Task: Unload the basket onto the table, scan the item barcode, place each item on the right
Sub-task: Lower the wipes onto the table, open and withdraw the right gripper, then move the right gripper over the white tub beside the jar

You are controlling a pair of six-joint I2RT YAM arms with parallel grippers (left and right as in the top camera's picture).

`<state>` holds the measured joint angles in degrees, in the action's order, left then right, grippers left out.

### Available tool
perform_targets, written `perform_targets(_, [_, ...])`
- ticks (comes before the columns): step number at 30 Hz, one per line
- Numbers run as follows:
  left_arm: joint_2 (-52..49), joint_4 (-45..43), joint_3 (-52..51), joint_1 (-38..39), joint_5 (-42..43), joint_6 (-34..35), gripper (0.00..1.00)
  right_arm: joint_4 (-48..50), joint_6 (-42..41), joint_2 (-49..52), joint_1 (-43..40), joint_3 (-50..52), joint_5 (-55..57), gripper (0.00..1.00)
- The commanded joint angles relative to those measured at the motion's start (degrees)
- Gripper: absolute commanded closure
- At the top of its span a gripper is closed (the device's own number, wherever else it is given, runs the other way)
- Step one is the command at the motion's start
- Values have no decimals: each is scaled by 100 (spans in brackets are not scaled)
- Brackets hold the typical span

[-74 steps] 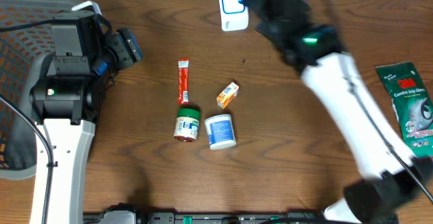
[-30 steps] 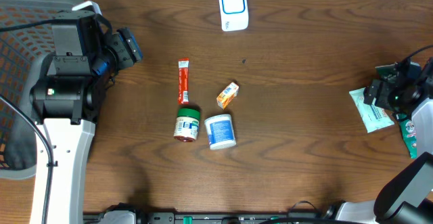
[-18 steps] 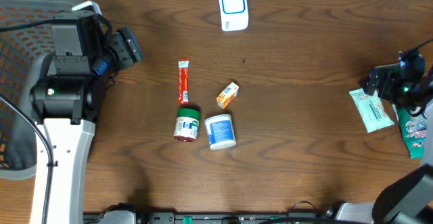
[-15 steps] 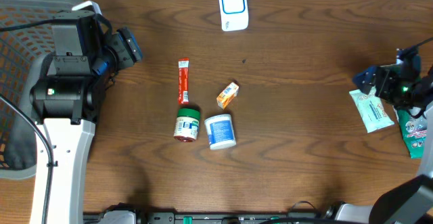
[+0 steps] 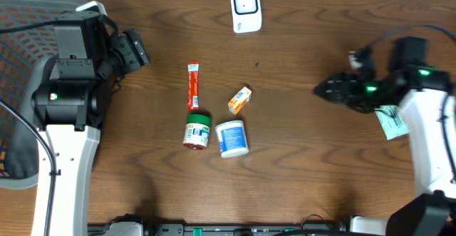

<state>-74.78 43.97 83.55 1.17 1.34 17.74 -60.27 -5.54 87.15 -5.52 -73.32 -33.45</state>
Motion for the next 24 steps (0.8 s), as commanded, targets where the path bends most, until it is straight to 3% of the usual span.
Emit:
perform_targets(1, [-7, 17, 31, -24, 9, -74, 18, 234, -730, -13, 831, 28, 1145, 19])
perform_targets(9, [-7, 17, 31, -24, 9, -74, 18, 905, -1740, 13, 2835, 31, 2914, 17])
perform_targets(24, [-7, 17, 31, -24, 9, -74, 18, 1517, -2081, 629, 5056, 33, 3447, 22])
